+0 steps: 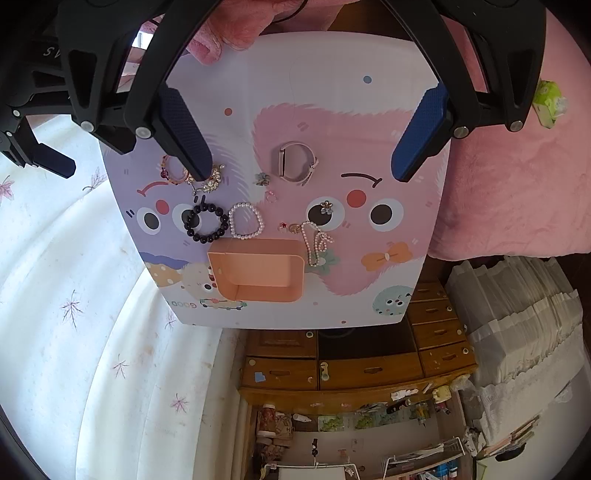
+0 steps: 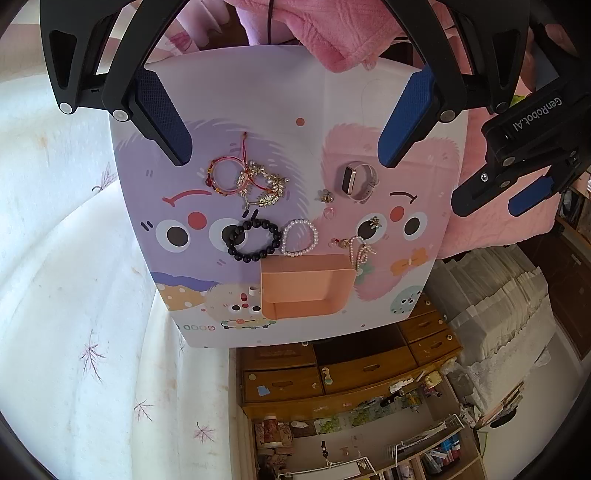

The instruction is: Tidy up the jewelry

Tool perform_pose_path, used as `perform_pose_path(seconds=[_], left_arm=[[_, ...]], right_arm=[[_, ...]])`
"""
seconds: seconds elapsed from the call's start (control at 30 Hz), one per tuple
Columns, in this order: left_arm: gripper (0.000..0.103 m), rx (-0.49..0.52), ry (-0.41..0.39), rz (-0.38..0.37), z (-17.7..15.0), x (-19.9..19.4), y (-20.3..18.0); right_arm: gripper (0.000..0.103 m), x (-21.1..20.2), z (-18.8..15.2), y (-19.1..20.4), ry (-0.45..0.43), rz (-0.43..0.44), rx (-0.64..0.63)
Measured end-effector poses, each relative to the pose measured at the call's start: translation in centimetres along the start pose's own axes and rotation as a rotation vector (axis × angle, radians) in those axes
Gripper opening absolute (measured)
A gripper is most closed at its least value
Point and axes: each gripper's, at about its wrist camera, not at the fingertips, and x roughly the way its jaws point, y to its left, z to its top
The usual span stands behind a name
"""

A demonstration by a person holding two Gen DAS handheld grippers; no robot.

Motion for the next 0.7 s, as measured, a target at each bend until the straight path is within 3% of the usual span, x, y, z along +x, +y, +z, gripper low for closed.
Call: perform_pose_path(seconds=[0.7], left_arm=[[0.097,0.002,-0.002,0.004,0.05,-0.27,-0.29]], right_arm=[[0.102,-0.13,-0.46,0.00,-0.003,0.001,0.000]])
